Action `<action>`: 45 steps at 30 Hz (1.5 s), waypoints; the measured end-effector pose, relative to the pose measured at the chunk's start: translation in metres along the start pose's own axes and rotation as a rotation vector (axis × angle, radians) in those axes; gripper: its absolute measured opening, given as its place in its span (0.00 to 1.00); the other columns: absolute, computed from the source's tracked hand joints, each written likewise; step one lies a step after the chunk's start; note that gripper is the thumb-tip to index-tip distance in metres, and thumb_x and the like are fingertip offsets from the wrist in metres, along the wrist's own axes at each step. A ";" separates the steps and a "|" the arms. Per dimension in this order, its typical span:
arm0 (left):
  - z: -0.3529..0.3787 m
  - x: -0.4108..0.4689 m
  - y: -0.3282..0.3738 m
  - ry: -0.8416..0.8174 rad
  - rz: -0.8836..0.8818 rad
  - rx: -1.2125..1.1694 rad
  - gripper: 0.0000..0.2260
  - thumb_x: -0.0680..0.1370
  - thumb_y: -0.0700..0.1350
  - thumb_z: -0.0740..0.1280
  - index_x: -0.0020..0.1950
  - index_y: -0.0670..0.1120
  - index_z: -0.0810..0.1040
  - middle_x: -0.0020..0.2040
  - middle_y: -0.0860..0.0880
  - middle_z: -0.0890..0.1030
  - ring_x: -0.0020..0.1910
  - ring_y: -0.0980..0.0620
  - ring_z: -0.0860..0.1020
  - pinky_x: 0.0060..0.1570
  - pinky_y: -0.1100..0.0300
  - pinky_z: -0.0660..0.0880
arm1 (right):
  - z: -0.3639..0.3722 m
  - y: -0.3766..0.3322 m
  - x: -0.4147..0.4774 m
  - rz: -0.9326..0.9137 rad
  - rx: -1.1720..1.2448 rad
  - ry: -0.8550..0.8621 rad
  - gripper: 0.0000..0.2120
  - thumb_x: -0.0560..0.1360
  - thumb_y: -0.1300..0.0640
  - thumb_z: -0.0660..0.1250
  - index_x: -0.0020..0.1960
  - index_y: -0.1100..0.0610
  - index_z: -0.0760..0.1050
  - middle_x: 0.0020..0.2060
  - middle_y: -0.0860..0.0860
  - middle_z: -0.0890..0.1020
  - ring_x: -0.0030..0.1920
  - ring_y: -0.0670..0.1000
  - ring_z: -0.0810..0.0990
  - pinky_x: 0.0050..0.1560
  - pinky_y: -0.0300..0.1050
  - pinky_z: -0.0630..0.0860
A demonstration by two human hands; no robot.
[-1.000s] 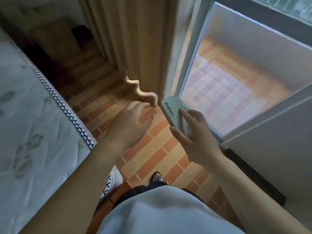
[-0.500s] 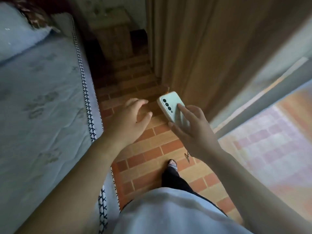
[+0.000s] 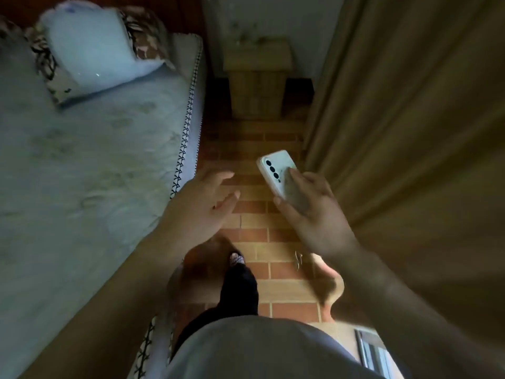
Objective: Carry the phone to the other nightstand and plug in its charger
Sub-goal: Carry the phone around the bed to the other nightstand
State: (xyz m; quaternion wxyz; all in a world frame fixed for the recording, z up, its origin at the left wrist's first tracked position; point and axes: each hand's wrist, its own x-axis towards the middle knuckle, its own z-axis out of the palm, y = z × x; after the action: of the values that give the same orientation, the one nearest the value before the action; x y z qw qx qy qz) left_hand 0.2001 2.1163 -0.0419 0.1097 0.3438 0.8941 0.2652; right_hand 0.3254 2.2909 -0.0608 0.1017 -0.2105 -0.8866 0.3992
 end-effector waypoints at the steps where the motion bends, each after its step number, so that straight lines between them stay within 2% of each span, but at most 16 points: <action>1: -0.004 0.020 -0.006 0.019 0.002 -0.016 0.20 0.75 0.56 0.59 0.66 0.53 0.68 0.66 0.50 0.72 0.57 0.53 0.74 0.53 0.57 0.68 | 0.003 -0.001 0.023 -0.008 -0.003 -0.011 0.29 0.72 0.39 0.61 0.70 0.44 0.60 0.67 0.48 0.64 0.64 0.50 0.66 0.66 0.55 0.65; 4: -0.025 0.087 -0.022 0.094 0.014 -0.056 0.18 0.76 0.54 0.61 0.65 0.51 0.71 0.64 0.50 0.73 0.49 0.56 0.73 0.49 0.59 0.67 | 0.007 -0.006 0.099 -0.043 -0.012 -0.023 0.29 0.72 0.38 0.61 0.70 0.43 0.59 0.67 0.47 0.63 0.65 0.49 0.64 0.67 0.54 0.63; 8: -0.063 0.172 -0.043 0.138 0.038 -0.028 0.18 0.75 0.53 0.62 0.64 0.49 0.71 0.63 0.48 0.74 0.43 0.55 0.75 0.47 0.58 0.69 | 0.007 -0.019 0.187 -0.069 0.020 0.016 0.30 0.71 0.36 0.60 0.70 0.41 0.58 0.64 0.41 0.62 0.62 0.42 0.63 0.61 0.43 0.68; 11: -0.081 0.231 -0.056 0.130 0.043 0.011 0.19 0.75 0.54 0.61 0.65 0.49 0.71 0.64 0.48 0.73 0.52 0.50 0.76 0.50 0.57 0.70 | 0.008 -0.023 0.244 -0.073 0.041 0.025 0.31 0.70 0.35 0.60 0.70 0.42 0.58 0.60 0.36 0.60 0.60 0.39 0.63 0.57 0.40 0.70; 15: -0.081 0.298 -0.065 0.104 0.057 0.025 0.19 0.75 0.54 0.60 0.64 0.50 0.71 0.64 0.47 0.73 0.55 0.48 0.75 0.50 0.57 0.70 | 0.011 -0.014 0.309 -0.044 0.053 0.045 0.34 0.67 0.32 0.59 0.70 0.44 0.58 0.56 0.33 0.59 0.57 0.36 0.61 0.50 0.31 0.62; 19: -0.073 0.374 -0.074 0.089 0.058 0.034 0.19 0.76 0.54 0.61 0.65 0.50 0.70 0.65 0.47 0.72 0.58 0.48 0.74 0.52 0.56 0.71 | 0.011 0.004 0.380 -0.022 0.062 0.027 0.34 0.68 0.34 0.60 0.70 0.47 0.61 0.61 0.40 0.62 0.61 0.41 0.63 0.53 0.33 0.62; 22: -0.071 0.440 -0.077 0.111 0.063 0.050 0.20 0.75 0.55 0.60 0.65 0.52 0.70 0.65 0.48 0.72 0.57 0.50 0.74 0.51 0.57 0.70 | 0.003 0.017 0.445 -0.049 0.061 0.001 0.34 0.69 0.35 0.60 0.71 0.48 0.60 0.60 0.39 0.60 0.60 0.40 0.63 0.52 0.32 0.63; 27: -0.079 0.551 -0.071 0.129 0.055 0.066 0.20 0.75 0.56 0.60 0.65 0.52 0.69 0.65 0.49 0.72 0.54 0.52 0.74 0.48 0.59 0.69 | -0.022 0.030 0.556 -0.045 0.073 0.012 0.33 0.69 0.34 0.59 0.71 0.45 0.58 0.63 0.39 0.59 0.62 0.42 0.62 0.57 0.43 0.69; 29: -0.081 0.589 -0.068 0.147 0.050 0.061 0.20 0.75 0.56 0.60 0.66 0.51 0.70 0.65 0.49 0.72 0.55 0.52 0.74 0.49 0.59 0.69 | -0.030 0.035 0.595 -0.074 0.062 0.024 0.34 0.68 0.33 0.58 0.70 0.44 0.58 0.62 0.37 0.59 0.61 0.41 0.62 0.55 0.40 0.68; 32: -0.084 0.630 -0.071 0.154 0.027 0.035 0.20 0.76 0.55 0.60 0.66 0.50 0.70 0.64 0.48 0.73 0.59 0.51 0.73 0.52 0.59 0.68 | -0.036 0.041 0.647 -0.110 0.056 0.002 0.33 0.69 0.34 0.60 0.70 0.44 0.58 0.64 0.39 0.59 0.57 0.35 0.58 0.46 0.28 0.63; 35: -0.089 0.657 -0.086 0.129 -0.003 0.028 0.19 0.76 0.55 0.60 0.65 0.51 0.70 0.64 0.48 0.73 0.57 0.52 0.73 0.50 0.59 0.69 | -0.030 0.042 0.689 -0.114 0.042 -0.051 0.33 0.69 0.34 0.59 0.70 0.43 0.58 0.65 0.39 0.59 0.58 0.37 0.58 0.39 0.27 0.64; 36: -0.092 0.665 -0.093 0.124 -0.021 0.030 0.19 0.76 0.55 0.59 0.65 0.51 0.70 0.65 0.48 0.73 0.57 0.52 0.73 0.50 0.58 0.69 | -0.026 0.040 0.703 -0.114 0.054 -0.074 0.33 0.69 0.34 0.60 0.70 0.44 0.58 0.65 0.39 0.59 0.59 0.38 0.59 0.39 0.26 0.66; 38: -0.100 0.687 -0.108 0.128 -0.058 0.030 0.20 0.76 0.55 0.59 0.66 0.51 0.70 0.65 0.48 0.73 0.59 0.50 0.73 0.52 0.57 0.70 | -0.017 0.036 0.732 -0.120 0.073 -0.119 0.33 0.70 0.36 0.60 0.71 0.45 0.59 0.66 0.41 0.59 0.62 0.40 0.60 0.47 0.27 0.69; 40: -0.108 0.712 -0.124 0.140 -0.078 0.024 0.19 0.76 0.55 0.60 0.65 0.50 0.70 0.64 0.48 0.73 0.59 0.49 0.74 0.53 0.55 0.71 | -0.007 0.031 0.763 -0.111 0.063 -0.155 0.32 0.70 0.36 0.60 0.71 0.46 0.58 0.68 0.43 0.59 0.65 0.44 0.61 0.56 0.39 0.72; 41: -0.113 0.727 -0.132 0.147 -0.080 0.021 0.19 0.76 0.55 0.60 0.65 0.50 0.71 0.64 0.48 0.74 0.59 0.49 0.74 0.54 0.55 0.72 | -0.001 0.028 0.780 -0.104 0.060 -0.164 0.32 0.70 0.36 0.60 0.71 0.45 0.58 0.68 0.43 0.58 0.66 0.45 0.61 0.55 0.43 0.73; 45: -0.131 0.798 -0.166 0.165 -0.060 0.023 0.20 0.76 0.55 0.60 0.65 0.50 0.70 0.64 0.48 0.74 0.58 0.50 0.74 0.50 0.59 0.68 | 0.019 0.018 0.853 -0.126 0.038 -0.156 0.32 0.70 0.35 0.60 0.70 0.44 0.58 0.66 0.41 0.60 0.63 0.43 0.61 0.49 0.33 0.68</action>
State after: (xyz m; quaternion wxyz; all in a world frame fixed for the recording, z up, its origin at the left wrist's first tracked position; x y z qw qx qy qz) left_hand -0.5320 2.4976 -0.0349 0.0396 0.2951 0.9131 0.2787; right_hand -0.4361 2.6766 -0.0760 0.0611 -0.1204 -0.8956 0.4239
